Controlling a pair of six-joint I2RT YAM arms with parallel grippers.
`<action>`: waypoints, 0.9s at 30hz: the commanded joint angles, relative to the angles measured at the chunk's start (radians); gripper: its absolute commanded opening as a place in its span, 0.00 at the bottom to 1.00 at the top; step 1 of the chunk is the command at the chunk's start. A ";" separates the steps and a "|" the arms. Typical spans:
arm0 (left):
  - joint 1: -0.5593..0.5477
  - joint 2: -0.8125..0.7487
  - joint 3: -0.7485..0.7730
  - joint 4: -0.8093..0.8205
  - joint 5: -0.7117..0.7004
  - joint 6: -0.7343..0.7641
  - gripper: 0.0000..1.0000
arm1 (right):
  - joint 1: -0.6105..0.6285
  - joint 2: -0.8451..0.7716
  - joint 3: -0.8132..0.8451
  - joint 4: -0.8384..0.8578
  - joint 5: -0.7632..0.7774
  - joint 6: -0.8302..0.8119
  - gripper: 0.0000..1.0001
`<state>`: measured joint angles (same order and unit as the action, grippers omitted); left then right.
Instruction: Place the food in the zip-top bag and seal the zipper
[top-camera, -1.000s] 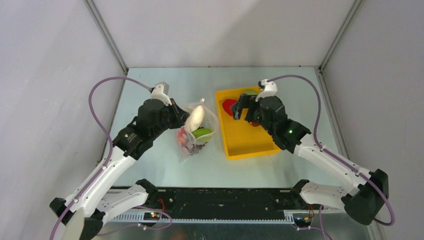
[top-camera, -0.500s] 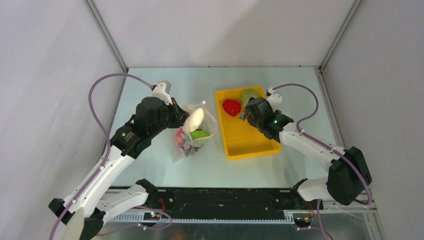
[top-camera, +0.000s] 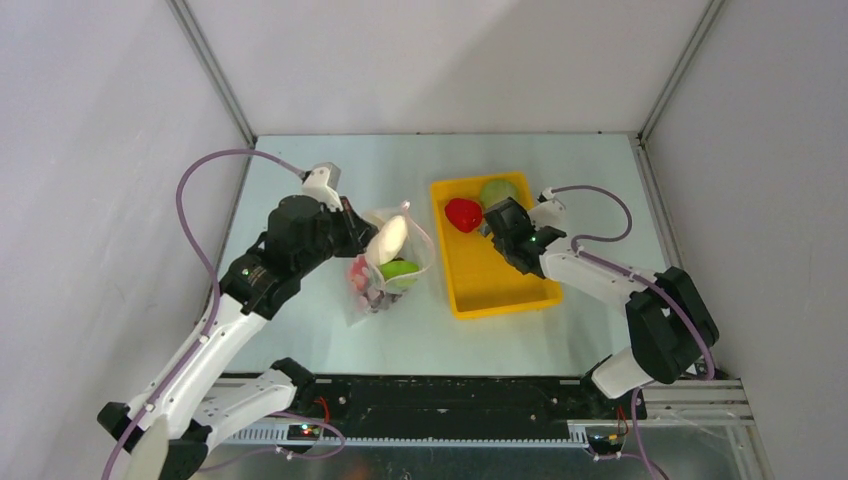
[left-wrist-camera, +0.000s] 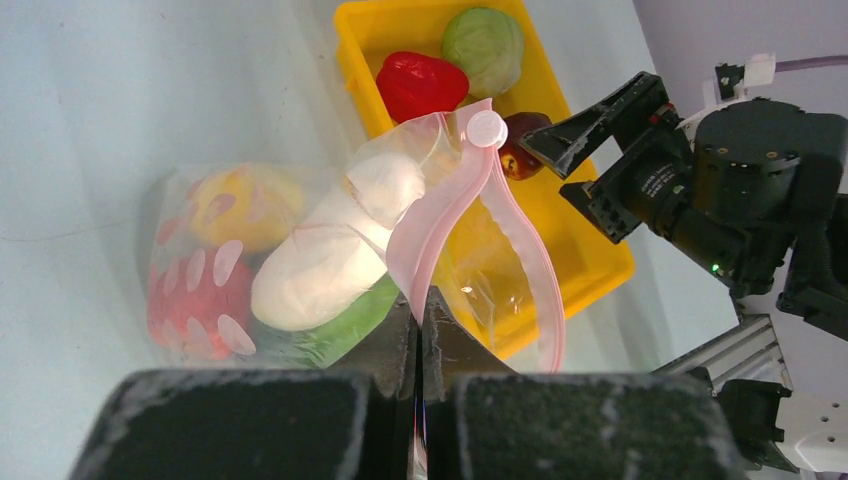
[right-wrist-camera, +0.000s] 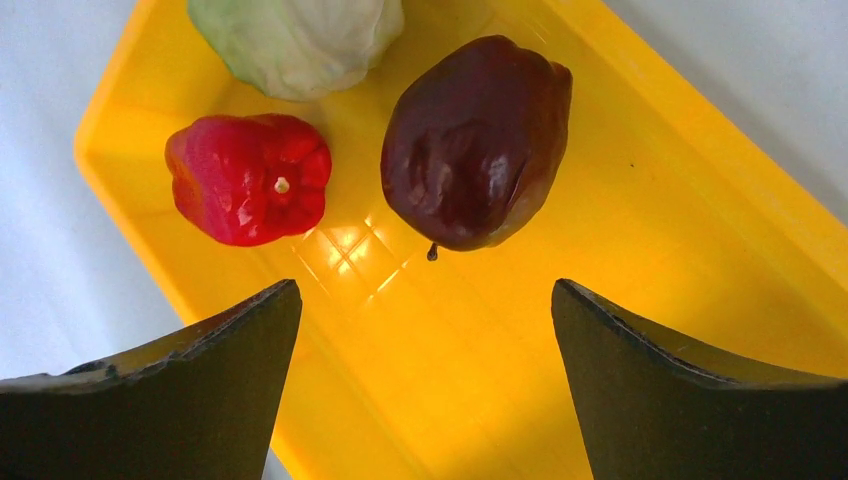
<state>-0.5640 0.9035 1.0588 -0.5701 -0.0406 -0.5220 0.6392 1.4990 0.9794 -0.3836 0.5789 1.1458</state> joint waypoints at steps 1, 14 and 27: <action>0.016 -0.028 -0.006 0.079 0.033 0.023 0.00 | -0.006 0.017 0.005 0.025 0.071 0.119 1.00; 0.019 -0.039 -0.017 0.089 0.086 0.021 0.00 | -0.049 0.117 0.005 0.072 0.101 0.187 1.00; 0.020 -0.031 -0.017 0.093 0.109 0.018 0.00 | -0.068 0.221 0.005 0.104 0.156 0.307 0.99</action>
<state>-0.5491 0.8848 1.0424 -0.5552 0.0387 -0.5182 0.5827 1.6966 0.9794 -0.3130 0.6666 1.3960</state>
